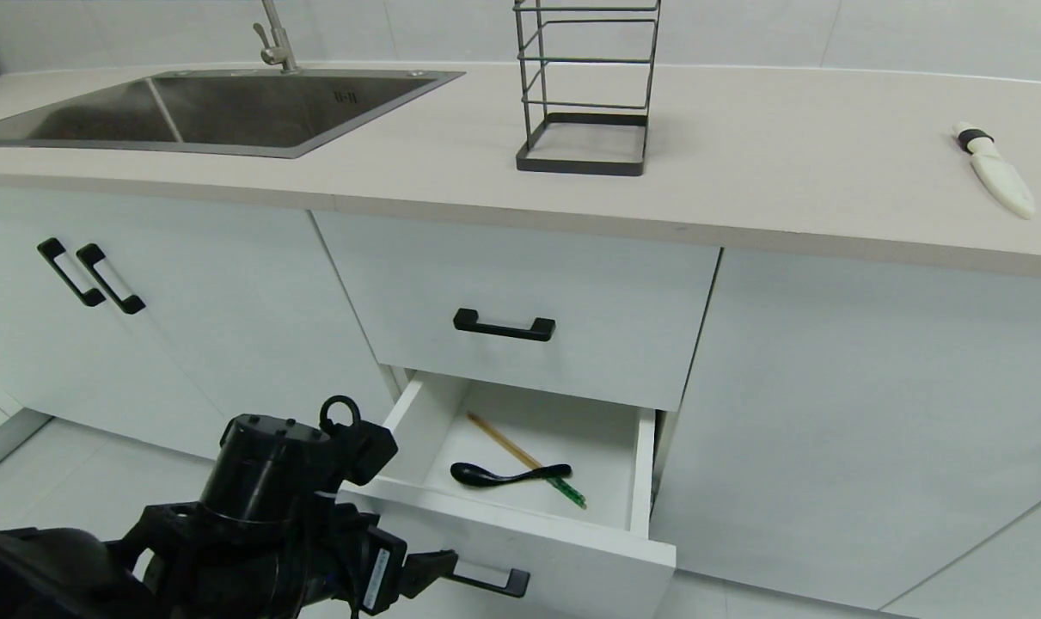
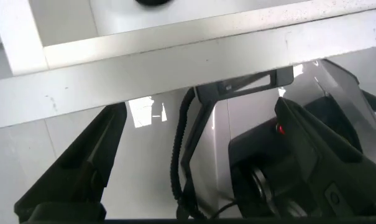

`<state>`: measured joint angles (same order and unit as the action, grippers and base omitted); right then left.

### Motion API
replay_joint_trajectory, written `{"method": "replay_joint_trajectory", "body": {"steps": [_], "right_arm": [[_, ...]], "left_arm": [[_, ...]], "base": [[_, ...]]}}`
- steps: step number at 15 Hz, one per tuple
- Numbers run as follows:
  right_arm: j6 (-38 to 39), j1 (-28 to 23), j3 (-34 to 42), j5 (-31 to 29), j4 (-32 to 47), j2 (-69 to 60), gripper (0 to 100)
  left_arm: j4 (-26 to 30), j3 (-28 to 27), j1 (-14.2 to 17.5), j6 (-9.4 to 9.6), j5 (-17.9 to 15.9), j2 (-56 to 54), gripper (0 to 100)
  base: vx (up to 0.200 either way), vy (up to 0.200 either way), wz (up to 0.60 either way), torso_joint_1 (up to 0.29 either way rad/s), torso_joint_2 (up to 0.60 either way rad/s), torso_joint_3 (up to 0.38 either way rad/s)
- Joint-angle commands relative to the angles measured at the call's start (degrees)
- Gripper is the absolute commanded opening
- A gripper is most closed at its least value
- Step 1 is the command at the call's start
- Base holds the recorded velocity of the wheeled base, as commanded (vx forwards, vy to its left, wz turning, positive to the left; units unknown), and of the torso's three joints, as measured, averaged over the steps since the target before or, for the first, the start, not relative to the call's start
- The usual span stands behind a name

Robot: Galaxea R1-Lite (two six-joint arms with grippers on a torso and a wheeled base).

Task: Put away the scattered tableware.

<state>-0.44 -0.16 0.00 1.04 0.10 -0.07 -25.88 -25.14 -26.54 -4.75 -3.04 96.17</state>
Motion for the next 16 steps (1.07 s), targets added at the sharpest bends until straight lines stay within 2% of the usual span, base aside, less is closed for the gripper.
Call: {"method": "replay_joint_trajectory", "body": {"steps": [1,4,8,9,16], "right_arm": [[0.0,-0.02,0.0,0.02,-0.01,0.07,100],[0.0,-0.02,0.0,0.02,-0.01,0.07,100],[0.0,-0.02,0.0,0.02,-0.01,0.07,100],[0.0,-0.02,0.0,0.02,-0.01,0.07,100],[0.0,-0.02,0.0,0.02,-0.01,0.07,100]], "left_arm": [[-4.09,0.0,0.0,0.01,0.05,4.11,100],[-12.26,-0.18,0.0,0.1,-0.04,8.42,100],[-26.85,-0.97,0.0,0.1,-0.04,17.12,100],[-32.39,-1.85,0.0,-0.08,-0.13,20.11,100],[-35.99,-11.51,0.35,-1.4,-0.57,22.48,100]], "base": [[0.0,0.0,0.0,0.0,0.0,0.0],[0.0,0.0,0.0,0.0,0.0,0.0],[0.0,0.0,0.0,0.0,0.0,0.0],[0.0,0.0,0.0,0.0,0.0,0.0],[0.0,0.0,0.0,0.0,0.0,0.0]]}}
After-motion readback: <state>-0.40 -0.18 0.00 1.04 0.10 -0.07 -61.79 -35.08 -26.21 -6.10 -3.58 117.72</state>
